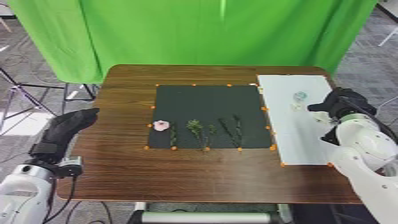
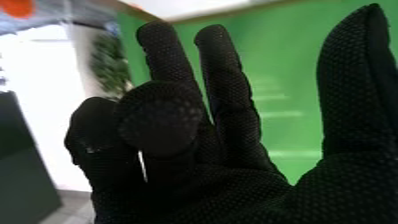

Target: Arrange flowers

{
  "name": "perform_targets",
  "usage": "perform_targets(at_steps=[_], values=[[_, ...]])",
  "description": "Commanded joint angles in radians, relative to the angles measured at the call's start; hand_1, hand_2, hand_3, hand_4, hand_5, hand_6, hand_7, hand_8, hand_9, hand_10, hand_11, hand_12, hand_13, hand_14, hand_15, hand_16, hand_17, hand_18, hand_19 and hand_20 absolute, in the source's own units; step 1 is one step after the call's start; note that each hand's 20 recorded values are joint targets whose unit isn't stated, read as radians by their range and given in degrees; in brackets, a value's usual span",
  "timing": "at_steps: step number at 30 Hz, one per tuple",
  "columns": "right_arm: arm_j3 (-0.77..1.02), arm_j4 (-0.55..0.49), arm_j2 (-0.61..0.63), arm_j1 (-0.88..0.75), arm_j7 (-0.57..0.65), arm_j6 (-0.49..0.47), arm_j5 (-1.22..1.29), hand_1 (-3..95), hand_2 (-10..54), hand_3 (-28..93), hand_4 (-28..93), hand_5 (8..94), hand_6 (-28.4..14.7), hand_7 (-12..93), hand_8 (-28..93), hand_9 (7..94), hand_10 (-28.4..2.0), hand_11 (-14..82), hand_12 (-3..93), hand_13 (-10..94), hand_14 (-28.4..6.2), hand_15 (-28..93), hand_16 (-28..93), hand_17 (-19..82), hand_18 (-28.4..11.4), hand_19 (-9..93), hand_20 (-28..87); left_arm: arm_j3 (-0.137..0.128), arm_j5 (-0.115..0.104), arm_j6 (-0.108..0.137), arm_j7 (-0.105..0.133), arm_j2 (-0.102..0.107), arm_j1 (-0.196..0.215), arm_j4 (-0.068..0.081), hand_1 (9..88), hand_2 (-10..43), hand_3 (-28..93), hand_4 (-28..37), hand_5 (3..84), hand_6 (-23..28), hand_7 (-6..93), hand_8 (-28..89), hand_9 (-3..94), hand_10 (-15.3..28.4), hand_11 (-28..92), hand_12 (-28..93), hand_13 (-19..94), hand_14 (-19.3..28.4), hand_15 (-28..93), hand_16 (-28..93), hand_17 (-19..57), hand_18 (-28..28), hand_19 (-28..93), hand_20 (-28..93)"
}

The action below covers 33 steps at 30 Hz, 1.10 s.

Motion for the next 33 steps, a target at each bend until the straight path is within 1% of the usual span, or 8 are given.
perform_targets(at_steps=[1, 8, 14, 17, 19, 24, 27, 33], values=[[0.012, 0.008, -0.001, -0.066, 0.021, 0.025, 0.012, 29.3, -9.5, 56, -16, 62.7, -0.4, 14, -4, 69.1, -16.6, 13.1, 22.3, 87, -4.0, 62, 32, 55, -18.2, 93, 56, -0.001, 0.002, -0.013, -0.011, -0.001, 0.009, 0.002, 24.4, 5.6, 57, -28.3, 47.1, -1.1, 13.9, -9, 41.0, 13.6, 17, 8, 32, 17.2, 10, 0, 2.3, 10.1, 5, 12], [-0.012, 0.012, -0.005, -0.063, 0.007, 0.057, 0.006, 32.3, -9.5, 57, -16, 62.7, -0.4, 14, -4, 70.1, -15.9, 13.8, 22.4, 87, -3.2, 63, 31, 55, -18.2, 93, 56, 0.002, 0.002, -0.019, -0.015, -0.003, 0.010, 0.001, 24.2, 5.6, 57, -28.3, 47.3, -1.0, 13.7, -8, 41.1, 13.7, 17, 8, 32, 17.2, 10, 0, 2.3, 10.1, 5, 12], [-0.054, 0.049, -0.008, -0.056, 0.012, 0.172, -0.033, 43.1, -9.5, 61, -19, 65.4, 0.7, 17, -5, 73.9, -13.7, 15.9, 22.0, 89, -1.8, 63, 31, 58, -16.9, 93, 57, 0.009, 0.001, -0.029, -0.017, 0.001, -0.001, 0.006, 24.1, 5.7, 57, -28.3, 47.3, -0.6, 13.4, -8, 41.1, 13.8, 16, 8, 32, 17.3, 10, 0, 2.3, 10.0, 5, 12], [-0.060, 0.057, -0.011, -0.051, 0.008, 0.160, -0.023, 51.9, -9.5, 57, -21, 67.6, 0.9, 18, 8, 76.9, -13.0, 17.1, 22.2, 91, -1.1, 63, 31, 60, -16.1, 93, 58, 0.006, -0.001, -0.030, -0.019, 0.001, 0.002, 0.005, 24.0, 5.8, 57, -28.3, 46.8, -0.2, 13.1, -8, 41.1, 13.8, 16, 8, 32, 17.2, 10, 0, 2.3, 10.0, 5, 12], [-0.065, 0.067, -0.012, -0.049, 0.008, 0.157, -0.022, 58.0, -9.5, 53, -20, 68.9, 0.9, 17, 13, 79.0, -12.1, 13.1, 28.6, 92, -0.9, 63, 32, 60, -15.8, 93, 59, 0.008, -0.001, -0.033, -0.020, 0.003, -0.004, 0.008, 23.9, 5.8, 57, -28.3, 46.7, 0.1, 12.9, -8, 41.1, 13.8, 16, 8, 32, 17.2, 10, 0, 2.3, 10.0, 5, 12], [-0.099, 0.102, -0.012, -0.027, 0.004, 0.203, -0.040, 64.2, -9.5, 47, -19, 70.0, 1.4, 17, 14, 82.7, -10.9, 6.5, 34.9, 92, -0.4, 62, 32, 60, -15.6, 93, 58, 0.008, -0.002, -0.028, -0.016, 0.003, -0.003, 0.007, 23.7, 5.8, 57, -28.3, 45.8, 0.6, 12.8, -8, 41.1, 13.8, 16, 8, 32, 17.3, 10, 0, 2.3, 10.0, 5, 12], [-0.119, 0.122, -0.014, -0.016, 0.003, 0.259, -0.048, 67.4, -9.5, 44, -16, 74.3, 0.7, 19, 17, 87.8, -9.7, 7.0, 38.6, 93, 0.1, 62, 32, 61, -15.3, 93, 58, 0.008, -0.003, -0.031, -0.019, -0.001, -0.006, 0.007, 23.6, 5.8, 57, -28.3, 45.8, 0.7, 12.6, -8, 41.1, 14.0, 16, 8, 32, 17.2, 10, 0, 2.3, 10.0, 5, 12], [-0.121, 0.106, 0.001, -0.008, -0.011, 0.320, -0.047, 68.3, -9.5, 49, -18, 79.5, -0.5, 21, 20, 92.7, -7.9, 9.7, 43.0, 94, 0.9, 64, 32, 63, -14.4, 93, 59, 0.001, -0.005, -0.023, -0.018, -0.008, 0.010, -0.002, 23.4, 5.8, 57, -28.3, 45.6, 1.3, 12.0, -8, 41.1, 14.0, 16, 8, 32, 17.3, 10, 0, 2.2, 10.0, 5, 12]])
